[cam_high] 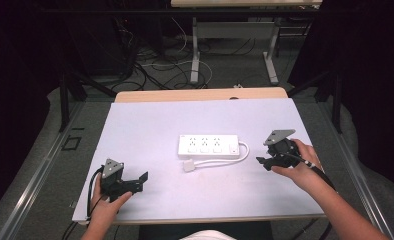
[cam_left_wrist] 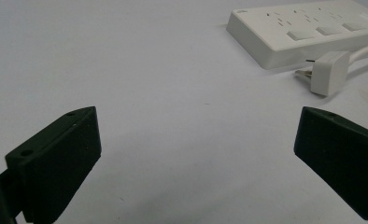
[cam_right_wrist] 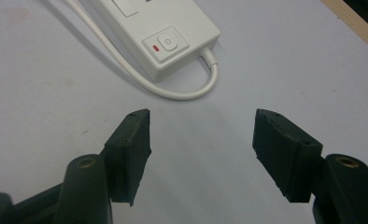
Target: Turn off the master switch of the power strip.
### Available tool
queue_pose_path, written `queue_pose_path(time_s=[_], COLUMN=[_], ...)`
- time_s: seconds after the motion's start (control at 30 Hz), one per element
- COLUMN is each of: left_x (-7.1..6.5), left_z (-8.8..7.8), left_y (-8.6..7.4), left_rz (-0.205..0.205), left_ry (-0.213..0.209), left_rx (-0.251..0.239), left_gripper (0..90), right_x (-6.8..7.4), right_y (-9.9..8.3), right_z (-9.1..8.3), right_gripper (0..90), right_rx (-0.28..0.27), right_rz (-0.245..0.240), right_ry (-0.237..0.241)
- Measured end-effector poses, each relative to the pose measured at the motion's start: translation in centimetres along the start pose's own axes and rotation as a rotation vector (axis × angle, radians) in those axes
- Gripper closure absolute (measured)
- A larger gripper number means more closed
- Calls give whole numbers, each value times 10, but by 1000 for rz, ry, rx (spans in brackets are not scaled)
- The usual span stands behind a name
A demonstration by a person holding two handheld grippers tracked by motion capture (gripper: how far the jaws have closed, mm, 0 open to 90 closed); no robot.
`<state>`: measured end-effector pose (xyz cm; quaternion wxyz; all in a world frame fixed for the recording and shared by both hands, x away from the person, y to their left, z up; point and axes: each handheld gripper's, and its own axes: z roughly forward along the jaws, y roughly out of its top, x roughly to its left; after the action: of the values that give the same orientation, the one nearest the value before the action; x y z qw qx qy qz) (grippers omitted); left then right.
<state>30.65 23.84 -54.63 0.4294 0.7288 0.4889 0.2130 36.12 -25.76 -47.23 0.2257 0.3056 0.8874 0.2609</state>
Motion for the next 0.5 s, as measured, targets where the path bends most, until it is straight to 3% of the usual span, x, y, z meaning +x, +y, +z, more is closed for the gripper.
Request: queue_pose_path(time_s=[0.2, 0.3, 0.5], left_x=[1, 1, 1], left_z=[0, 0, 0], left_y=[0, 0, 0], left_rz=[1, 1, 1], left_ry=[1, 1, 2], left_rx=[0, 0, 2], left_gripper=[6, 7, 7], right_x=[-2, -4, -3], right_y=[10, 14, 25], right_z=[4, 8, 15], right_gripper=[385, 392, 443], right_rx=[16, -1, 32], right_rz=[-28, -8, 22], right_ry=[-8, -12, -9])
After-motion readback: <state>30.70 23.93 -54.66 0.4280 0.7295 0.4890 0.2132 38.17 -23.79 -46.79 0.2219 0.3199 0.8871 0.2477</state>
